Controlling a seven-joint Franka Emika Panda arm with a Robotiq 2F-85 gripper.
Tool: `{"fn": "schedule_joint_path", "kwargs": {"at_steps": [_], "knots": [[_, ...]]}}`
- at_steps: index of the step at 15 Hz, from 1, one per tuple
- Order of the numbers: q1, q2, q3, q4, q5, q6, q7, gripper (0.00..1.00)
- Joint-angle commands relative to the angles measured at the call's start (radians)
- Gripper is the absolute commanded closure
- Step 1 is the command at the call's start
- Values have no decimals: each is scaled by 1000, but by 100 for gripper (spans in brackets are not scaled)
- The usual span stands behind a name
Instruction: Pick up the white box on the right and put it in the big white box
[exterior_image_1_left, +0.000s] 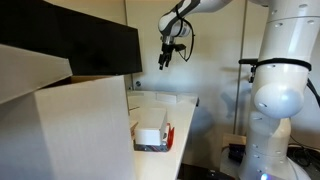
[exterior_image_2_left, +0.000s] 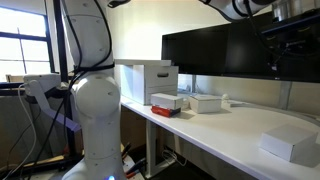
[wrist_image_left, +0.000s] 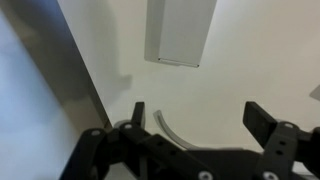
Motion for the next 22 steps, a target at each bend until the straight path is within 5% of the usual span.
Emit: {"fn": "schedule_joint_path", "kwargs": {"at_steps": [1,7,14,22], "knots": [[-66,77,22,41,6,33,-12,0],[-134,83,29,-10,-7,-16,-27,0],[-133,48,53,-116,-21,-101,6,0],[-118,25,108,-234,-86,59,110,0]]}}
